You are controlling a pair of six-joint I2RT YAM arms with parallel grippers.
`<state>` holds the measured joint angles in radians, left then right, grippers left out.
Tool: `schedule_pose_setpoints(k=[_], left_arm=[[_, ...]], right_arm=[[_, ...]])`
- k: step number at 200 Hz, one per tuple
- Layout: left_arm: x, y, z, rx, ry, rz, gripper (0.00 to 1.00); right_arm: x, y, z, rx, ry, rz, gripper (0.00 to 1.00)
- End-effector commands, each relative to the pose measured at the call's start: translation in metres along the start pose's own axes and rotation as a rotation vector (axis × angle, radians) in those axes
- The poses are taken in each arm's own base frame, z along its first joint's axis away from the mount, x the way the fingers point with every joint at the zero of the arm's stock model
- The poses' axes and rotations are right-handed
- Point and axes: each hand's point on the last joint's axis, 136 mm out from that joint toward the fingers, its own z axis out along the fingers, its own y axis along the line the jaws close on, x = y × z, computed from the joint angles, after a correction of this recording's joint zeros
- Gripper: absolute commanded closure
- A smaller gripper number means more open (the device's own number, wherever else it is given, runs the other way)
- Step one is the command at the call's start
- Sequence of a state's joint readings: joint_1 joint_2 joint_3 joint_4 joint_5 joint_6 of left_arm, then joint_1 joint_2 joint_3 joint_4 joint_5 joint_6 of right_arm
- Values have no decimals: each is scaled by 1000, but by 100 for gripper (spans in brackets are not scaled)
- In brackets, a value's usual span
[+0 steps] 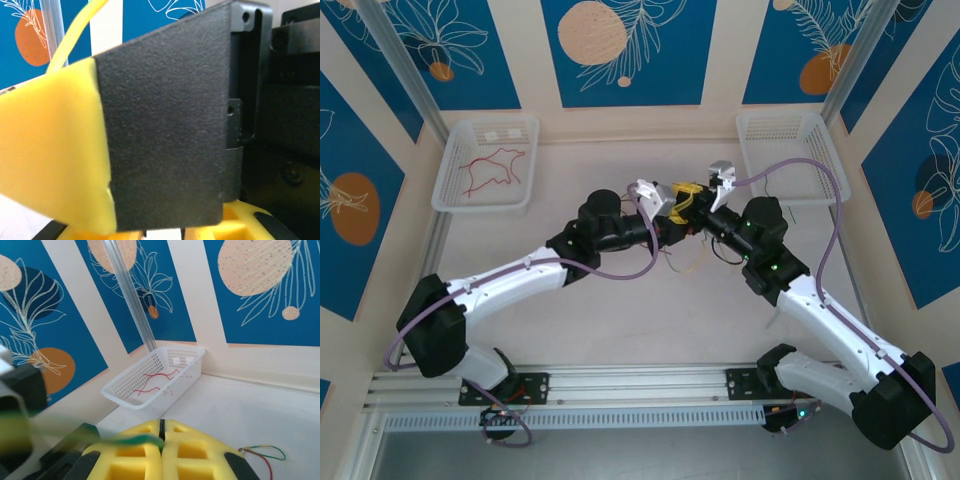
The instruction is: Untangle the cables
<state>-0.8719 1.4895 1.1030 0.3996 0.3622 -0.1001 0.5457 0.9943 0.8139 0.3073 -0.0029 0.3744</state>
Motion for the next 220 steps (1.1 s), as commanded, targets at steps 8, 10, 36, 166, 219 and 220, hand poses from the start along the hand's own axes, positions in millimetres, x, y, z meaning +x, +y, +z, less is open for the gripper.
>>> schedule_pose_setpoints(k=[8, 10, 36, 166, 219, 220], left_arm=[[2, 17, 8, -87, 14, 19, 75], [2, 18, 7, -95, 14, 20, 75], [2, 34, -3, -194, 7, 41, 75], [-24, 24, -52, -244, -109, 144, 97], [-33, 10, -46, -152, -125, 162, 60], [-32, 9, -46, -149, -124, 161, 60]], right_arm=[[-35, 57, -9, -241, -57, 9, 100], [-35, 58, -9, -244, -55, 11, 100], [-33, 57, -13, -232, -49, 29, 100], [-18, 43, -25, -122, 165, 3, 100], [-22, 76, -28, -338, 154, 34, 100], [-22, 76, -28, -337, 153, 34, 100]])
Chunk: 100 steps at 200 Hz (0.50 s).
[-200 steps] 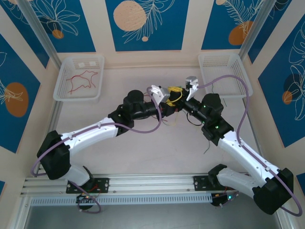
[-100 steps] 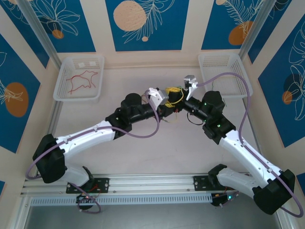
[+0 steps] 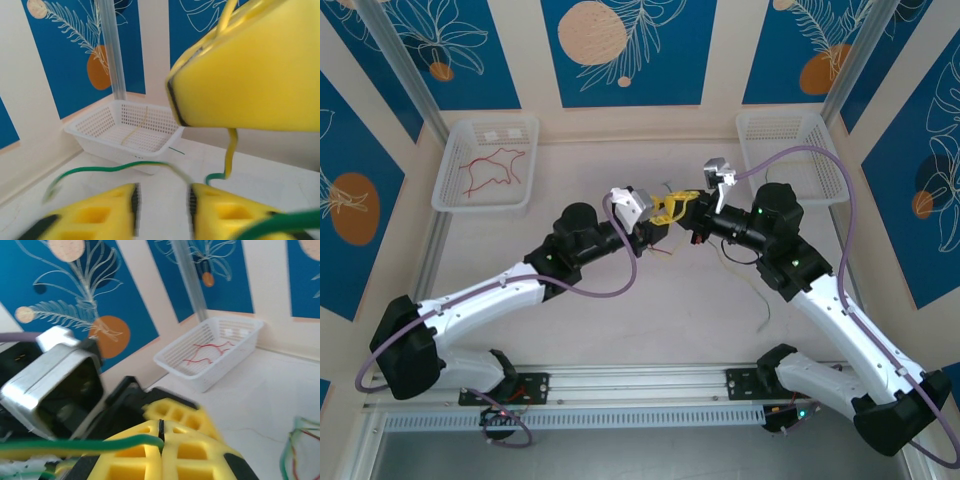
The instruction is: Untangle the cables
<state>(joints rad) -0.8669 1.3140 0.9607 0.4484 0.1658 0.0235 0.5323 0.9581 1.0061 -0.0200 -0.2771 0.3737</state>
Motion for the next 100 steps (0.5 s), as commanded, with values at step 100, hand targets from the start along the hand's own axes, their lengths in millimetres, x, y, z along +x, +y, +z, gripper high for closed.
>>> schedule_pose_setpoints(k=[100], left_arm=[[-21, -1, 9, 32, -84, 36, 66]], right_arm=[[-1, 23, 16, -201, 16, 74, 100]])
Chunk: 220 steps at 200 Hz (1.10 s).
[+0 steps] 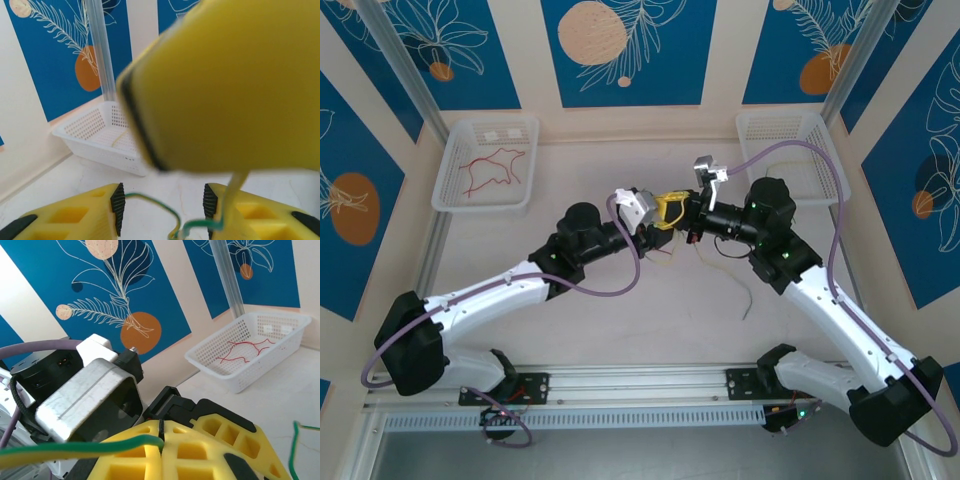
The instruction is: Untangle the cables
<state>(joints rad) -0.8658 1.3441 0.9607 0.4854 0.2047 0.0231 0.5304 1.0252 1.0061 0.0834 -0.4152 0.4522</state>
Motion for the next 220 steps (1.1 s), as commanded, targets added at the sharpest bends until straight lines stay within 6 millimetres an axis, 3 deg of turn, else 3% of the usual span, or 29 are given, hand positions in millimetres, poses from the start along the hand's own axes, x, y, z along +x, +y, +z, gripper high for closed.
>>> schedule_pose_setpoints(k=[1, 25, 50, 58, 66, 72, 102, 147, 180, 220], left_arm=[[-24, 4, 3, -5, -75, 36, 68], [-23, 7, 4, -21, -73, 28, 100], [-20, 20, 1, -99, -70, 12, 100], [-20, 25, -1, -125, -74, 8, 100], [-19, 29, -3, -155, -71, 4, 100], [-18, 34, -5, -181, -63, 1, 100], [-11, 59, -19, -312, -56, -27, 100], [-9, 95, -49, -439, -108, -124, 100], [-8, 110, -69, -535, -153, -162, 100], [-8, 110, -71, -511, -207, -218, 100]], right_arm=[[-4, 10, 3, -64, -7, 15, 100], [-4, 11, 3, -70, -2, 16, 100], [-7, 9, 0, -33, -6, 4, 99], [-8, 7, -3, -6, -6, -2, 85], [-7, 3, -5, 32, 2, -7, 64], [-8, 2, -9, 60, 1, -18, 55], [-7, -12, -31, 207, -28, -67, 36], [11, -47, -68, 438, -70, -24, 29], [29, -75, -98, 594, -165, 187, 28], [77, -93, -66, 432, -207, 616, 27]])
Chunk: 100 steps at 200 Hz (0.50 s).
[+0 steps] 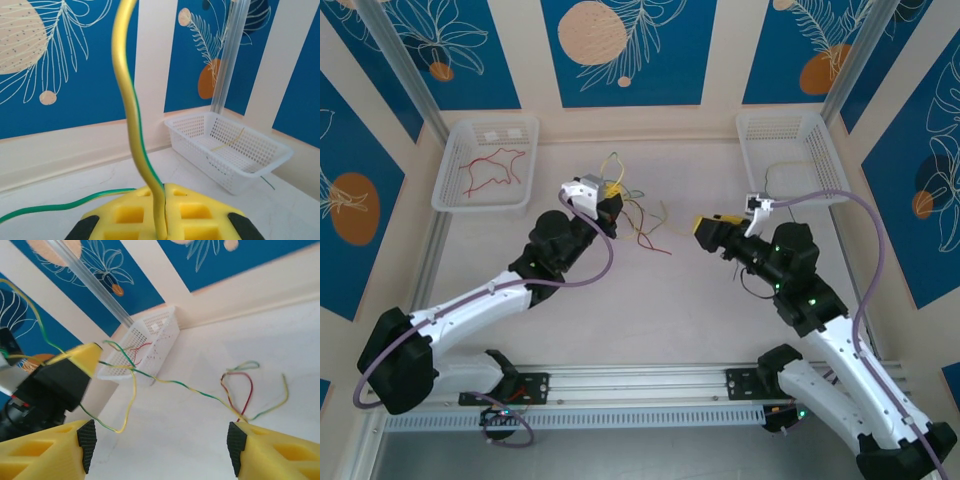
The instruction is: Untangle the cables
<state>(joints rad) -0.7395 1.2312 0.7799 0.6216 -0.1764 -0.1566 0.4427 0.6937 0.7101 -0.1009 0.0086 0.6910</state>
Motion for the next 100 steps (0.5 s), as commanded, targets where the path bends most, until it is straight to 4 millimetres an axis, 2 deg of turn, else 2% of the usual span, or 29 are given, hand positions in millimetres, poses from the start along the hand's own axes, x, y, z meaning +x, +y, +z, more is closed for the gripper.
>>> schedule_pose_setpoints(k=[1, 11, 49, 100], left_arm=[[-22, 4, -4, 0, -100, -79, 100], [-24, 1, -5, 18, -120, -93, 100], [-28, 2, -5, 17, -139, -113, 100], [-35, -8, -8, 76, -169, -160, 100]], right_arm=[[20, -10, 22, -43, 35, 322, 27], [26, -17, 31, -25, 43, 384, 26], [32, -12, 56, -20, 53, 510, 24], [52, -55, 86, 101, -6, 732, 16]])
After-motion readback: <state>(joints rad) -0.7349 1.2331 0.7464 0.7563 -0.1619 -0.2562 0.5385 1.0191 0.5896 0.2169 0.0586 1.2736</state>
